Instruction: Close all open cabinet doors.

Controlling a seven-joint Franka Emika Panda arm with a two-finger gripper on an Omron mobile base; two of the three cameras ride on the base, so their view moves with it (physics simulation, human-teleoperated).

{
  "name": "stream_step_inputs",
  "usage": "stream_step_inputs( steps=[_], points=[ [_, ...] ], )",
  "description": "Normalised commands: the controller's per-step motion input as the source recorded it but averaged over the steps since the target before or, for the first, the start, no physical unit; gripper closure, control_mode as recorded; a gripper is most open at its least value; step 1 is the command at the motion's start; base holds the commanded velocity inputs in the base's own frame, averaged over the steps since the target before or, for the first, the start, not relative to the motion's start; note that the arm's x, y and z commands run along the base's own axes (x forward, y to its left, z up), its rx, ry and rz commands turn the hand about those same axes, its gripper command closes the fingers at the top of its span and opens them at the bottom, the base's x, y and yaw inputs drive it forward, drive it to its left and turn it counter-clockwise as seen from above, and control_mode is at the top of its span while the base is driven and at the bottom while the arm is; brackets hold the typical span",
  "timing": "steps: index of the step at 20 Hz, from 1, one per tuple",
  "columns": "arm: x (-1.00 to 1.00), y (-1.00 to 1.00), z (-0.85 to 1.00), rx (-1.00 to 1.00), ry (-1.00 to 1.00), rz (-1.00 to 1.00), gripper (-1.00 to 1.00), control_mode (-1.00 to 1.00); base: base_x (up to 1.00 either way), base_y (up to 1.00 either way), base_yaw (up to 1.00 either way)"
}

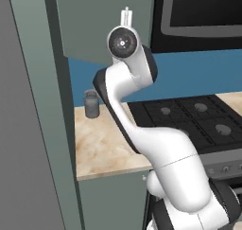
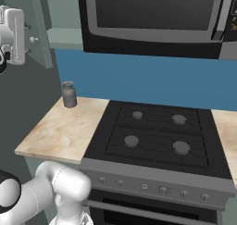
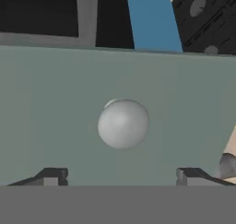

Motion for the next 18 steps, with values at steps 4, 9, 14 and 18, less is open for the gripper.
stream_step_inputs(
  steps=[4,9,14,18],
  points=[
    [0.31,-0.36,0.0,-0.02,0.0,-0.14,-1.0,-1.0,0.0,0.0,0.0],
    [0.33,-0.39,0.0,0.0,0.0,-0.14,-1.0,-1.0,0.0,0.0,0.0],
    [0.36,-0.42,0.0,0.0,0.0,-0.14,-1.0,-1.0,0.0,0.0,0.0],
    [0.35,-0.44,0.0,0.0,0.0,-0.12,-1.0,-1.0,0.0,0.0,0.0]
  ],
)
